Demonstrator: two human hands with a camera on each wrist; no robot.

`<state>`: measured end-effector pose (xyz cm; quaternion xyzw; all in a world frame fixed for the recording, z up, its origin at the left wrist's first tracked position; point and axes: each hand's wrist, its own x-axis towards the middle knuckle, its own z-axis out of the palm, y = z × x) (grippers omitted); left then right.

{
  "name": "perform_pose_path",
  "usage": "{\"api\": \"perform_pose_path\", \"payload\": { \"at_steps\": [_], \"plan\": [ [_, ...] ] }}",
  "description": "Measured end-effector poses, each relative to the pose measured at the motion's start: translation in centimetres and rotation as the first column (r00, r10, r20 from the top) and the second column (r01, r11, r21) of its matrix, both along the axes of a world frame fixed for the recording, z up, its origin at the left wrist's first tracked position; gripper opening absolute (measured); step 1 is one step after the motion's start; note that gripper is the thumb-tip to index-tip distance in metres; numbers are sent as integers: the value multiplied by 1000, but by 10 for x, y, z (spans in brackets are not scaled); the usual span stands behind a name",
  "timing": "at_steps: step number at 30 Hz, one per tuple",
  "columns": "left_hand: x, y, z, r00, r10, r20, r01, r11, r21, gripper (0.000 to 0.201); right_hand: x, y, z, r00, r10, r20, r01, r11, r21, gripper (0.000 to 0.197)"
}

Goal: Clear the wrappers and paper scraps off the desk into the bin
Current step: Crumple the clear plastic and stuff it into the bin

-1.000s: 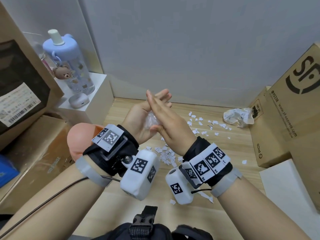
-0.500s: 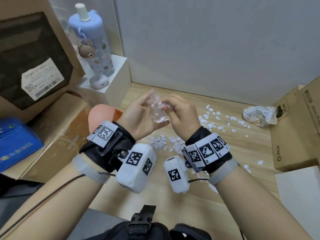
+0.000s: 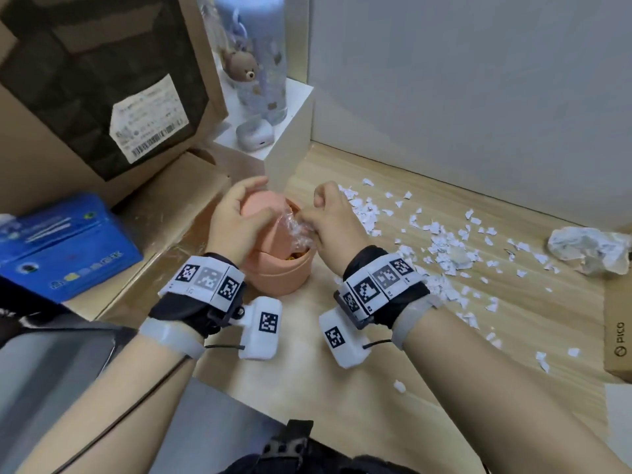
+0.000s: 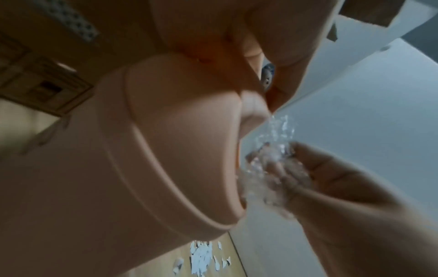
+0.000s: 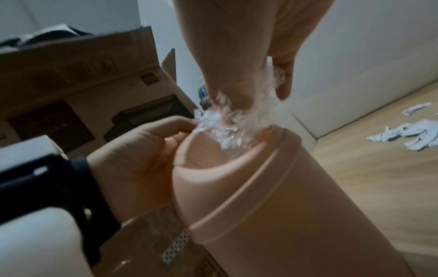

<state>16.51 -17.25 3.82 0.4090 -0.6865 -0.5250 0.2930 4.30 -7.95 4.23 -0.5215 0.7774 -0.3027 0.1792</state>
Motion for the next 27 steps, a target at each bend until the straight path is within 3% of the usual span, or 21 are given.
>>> {"api": "perform_pose_path", "payload": {
  "at_steps": [2, 5, 9, 12, 14, 16, 17, 19, 23, 25, 27],
  "plan": [
    [0, 0, -4, 999, 24, -23, -24, 1000, 10, 42, 3, -9, -8, 997, -12, -79, 16, 999, 48, 36],
    [0, 1, -7, 999, 19, -42, -20, 1000, -18, 46, 7, -13, -20, 997, -20, -76, 20, 1000, -4, 13],
    [-1, 1, -10, 996, 31, -78, -34, 999, -37, 50, 13, -11, -25, 998, -44, -42, 40, 993, -109, 26],
    [0, 3, -11, 993, 20, -114, -26, 998, -54, 47, 17, -2, -23, 995, 78, -62, -85, 990, -110, 14],
    [-1, 5, -12, 993, 8, -119, -16, 997, -70, 44, 18, 6, -24, 964, 227, -136, -229, 973, 3, 27],
    [-2, 6, -13, 993, -7, -115, -4, 996, -90, 40, 19, 6, -24, 901, 402, -166, -347, 894, 282, 52],
    [-2, 6, -13, 994, -7, -112, -3, 996, -94, 38, 19, 3, -21, 882, 447, -148, -359, 842, 403, 59],
    [-2, 4, -13, 995, -1, -97, -9, 995, -97, 36, 18, -6, -18, 872, 470, -135, -350, 793, 499, 63],
    [-3, 3, -12, 998, -16, -65, 10, 996, -91, 37, 11, -6, -18, 854, 489, -178, -361, 803, 474, 50],
    [-6, 6, -11, 997, -14, -71, 8, 997, -79, 37, 5, 2, -18, 893, 425, -147, -358, 870, 339, 29],
    [-8, 8, -11, 997, 4, -74, -10, 997, -73, 36, 2, 8, -17, 941, 334, -59, -322, 935, 148, 27]
  ]
}}
